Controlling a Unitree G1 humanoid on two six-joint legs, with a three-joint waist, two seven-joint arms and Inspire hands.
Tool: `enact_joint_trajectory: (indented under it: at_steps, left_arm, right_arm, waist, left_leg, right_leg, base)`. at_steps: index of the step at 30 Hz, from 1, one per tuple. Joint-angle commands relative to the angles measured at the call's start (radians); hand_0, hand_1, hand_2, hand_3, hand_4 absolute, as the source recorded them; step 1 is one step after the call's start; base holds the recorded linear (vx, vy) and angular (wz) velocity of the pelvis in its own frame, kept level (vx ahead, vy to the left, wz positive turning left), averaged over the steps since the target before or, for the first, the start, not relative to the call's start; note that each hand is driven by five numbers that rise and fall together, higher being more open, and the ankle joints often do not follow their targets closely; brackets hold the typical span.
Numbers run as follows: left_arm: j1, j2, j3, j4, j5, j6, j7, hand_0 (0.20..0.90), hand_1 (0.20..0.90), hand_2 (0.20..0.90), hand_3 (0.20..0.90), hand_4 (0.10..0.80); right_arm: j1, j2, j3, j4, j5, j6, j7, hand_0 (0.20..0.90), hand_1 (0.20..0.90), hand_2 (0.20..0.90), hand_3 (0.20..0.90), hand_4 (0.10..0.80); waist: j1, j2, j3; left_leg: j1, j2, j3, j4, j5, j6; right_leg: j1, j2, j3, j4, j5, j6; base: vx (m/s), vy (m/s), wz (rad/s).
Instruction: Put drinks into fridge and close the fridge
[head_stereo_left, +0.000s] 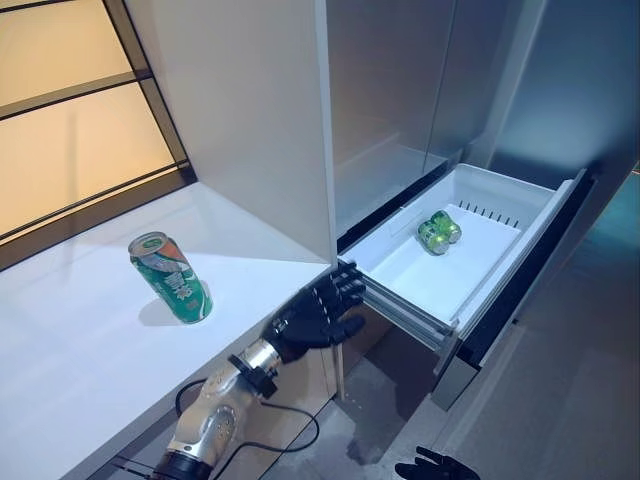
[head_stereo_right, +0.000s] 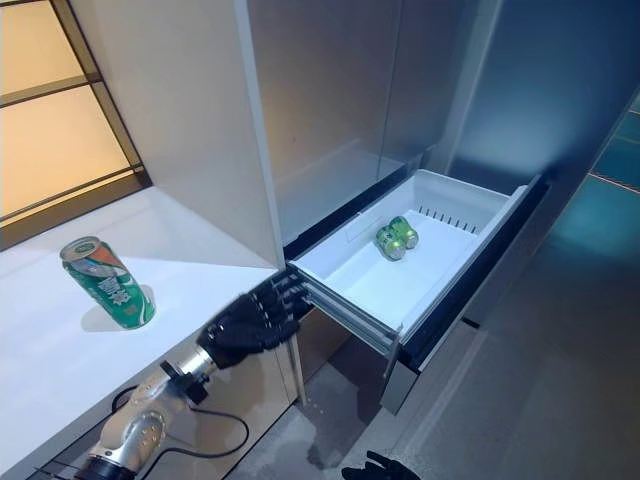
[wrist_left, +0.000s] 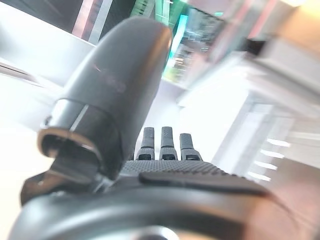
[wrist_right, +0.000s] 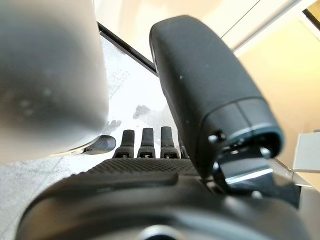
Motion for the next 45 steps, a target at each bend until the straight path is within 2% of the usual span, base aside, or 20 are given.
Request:
enact_joint_trajectory:
  at_steps: [1,5,10,16,20,27,30,35,40,45]
  left_arm:
    - [-0.171,0.01,0.094,-0.135,-0.115,-0.144,0.026,0.9,0.9,0.9,0.9,0.8]
    - [-0.245,0.036,0.158,-0.197,-0.075,-0.28,0.134,0.9,0.9,0.9,0.9,0.8]
    - [-0.365,0.103,0.227,-0.177,-0.016,-0.392,0.286,0.9,0.9,0.9,0.9,0.8]
    - [-0.467,0.172,0.299,-0.153,0.009,-0.414,0.401,0.9,0.9,0.9,0.9,0.8]
    - [-0.485,0.211,0.329,-0.149,0.054,-0.406,0.455,0.9,0.9,0.9,0.9,0.8]
    - [-0.481,0.276,0.371,-0.074,0.205,-0.393,0.551,0.9,0.9,0.9,0.9,0.8]
    - [-0.451,0.354,0.397,-0.001,0.363,-0.395,0.653,0.9,0.9,0.9,0.9,0.8]
    - [-0.402,0.425,0.426,0.07,0.452,-0.393,0.716,0.9,0.9,0.9,0.9,0.8]
    - [-0.332,0.416,0.457,0.079,0.431,-0.37,0.709,0.9,0.9,0.9,0.9,0.8]
    - [-0.28,0.367,0.47,0.083,0.33,-0.332,0.659,0.9,0.9,0.9,0.9,0.8]
  right_arm:
    - [-0.007,0.043,0.029,0.023,0.006,-0.041,-0.015,0.9,0.9,0.9,0.9,0.8]
    - [0.013,0.055,0.062,0.019,-0.003,-0.041,-0.02,0.9,0.9,0.9,0.9,0.8]
    - [0.028,0.064,0.098,0.015,-0.009,-0.043,-0.026,0.9,0.9,0.9,0.9,0.8]
    - [0.023,0.062,0.106,0.044,-0.025,-0.047,-0.017,0.9,0.9,0.9,0.9,0.8]
    - [0.02,0.06,0.104,0.06,-0.03,-0.052,-0.013,0.9,0.9,0.9,0.9,0.8]
    - [0.014,0.056,0.104,0.074,-0.036,-0.051,-0.003,0.9,0.9,0.9,0.9,0.8]
    - [0.016,0.05,0.099,0.074,-0.039,-0.048,0.001,0.9,0.9,0.9,0.9,0.8]
    - [0.017,0.043,0.091,0.074,-0.037,-0.046,0.002,0.9,0.9,0.9,0.9,0.8]
    - [0.023,0.038,0.078,0.067,-0.047,-0.043,0.005,0.9,0.9,0.9,0.9,0.8]
    - [0.021,0.036,0.072,0.061,-0.052,-0.036,0.008,0.9,0.9,0.9,0.9,0.8]
  waist:
    - [0.021,-0.049,-0.02]
    - [0.015,-0.056,-0.037]
    - [0.0,-0.058,-0.057]
    - [-0.011,-0.051,-0.079]
    - [-0.008,-0.048,-0.085]
    - [0.0,-0.044,-0.09]
    - [0.01,-0.04,-0.091]
    - [0.024,-0.038,-0.088]
    - [0.037,-0.038,-0.08]
    - [0.049,-0.041,-0.075]
  left_leg:
    - [-0.006,-0.063,0.032,0.003,-0.042,0.06]
    - [-0.003,-0.062,0.024,0.003,-0.048,0.059]
    - [-0.003,-0.06,0.028,0.003,-0.051,0.055]
    - [-0.002,-0.058,0.036,0.003,-0.055,0.049]
    - [-0.003,-0.058,0.034,0.003,-0.056,0.047]
    - [-0.004,-0.058,0.028,0.003,-0.057,0.045]
    - [-0.005,-0.06,0.023,0.003,-0.055,0.044]
    - [-0.009,-0.06,0.019,0.003,-0.051,0.043]
    - [-0.01,-0.061,0.009,0.003,-0.048,0.042]
    - [-0.011,-0.062,-0.001,0.003,-0.047,0.042]
  right_leg:
    - [-0.006,-0.031,0.023,0.011,0.023,0.029]
    - [0.001,-0.03,0.027,0.008,0.015,0.027]
    - [0.003,-0.031,0.027,0.007,0.009,0.03]
    - [0.003,-0.03,0.03,0.007,-0.001,0.027]
    - [0.003,-0.029,0.03,0.008,-0.006,0.025]
    - [0.005,-0.028,0.027,0.009,-0.012,0.024]
    - [0.007,-0.029,0.023,0.008,-0.014,0.025]
    - [0.006,-0.031,0.013,0.009,-0.013,0.028]
    - [0.008,-0.034,0.001,0.01,-0.014,0.028]
    - [0.012,-0.036,-0.01,0.011,-0.017,0.026]
  base:
    - [0.046,-0.023,0.05]
    - [0.037,-0.021,0.01]
    - [0.033,-0.007,0.0]
    - [0.017,0.002,0.0]
    - [0.0,0.0,0.0]
    - [0.0,0.0,0.0]
    - [0.0,0.0,0.0]
    - [0.0,0.0,0.0]
    - [0.0,0.004,0.02]
    - [0.001,0.009,0.09]
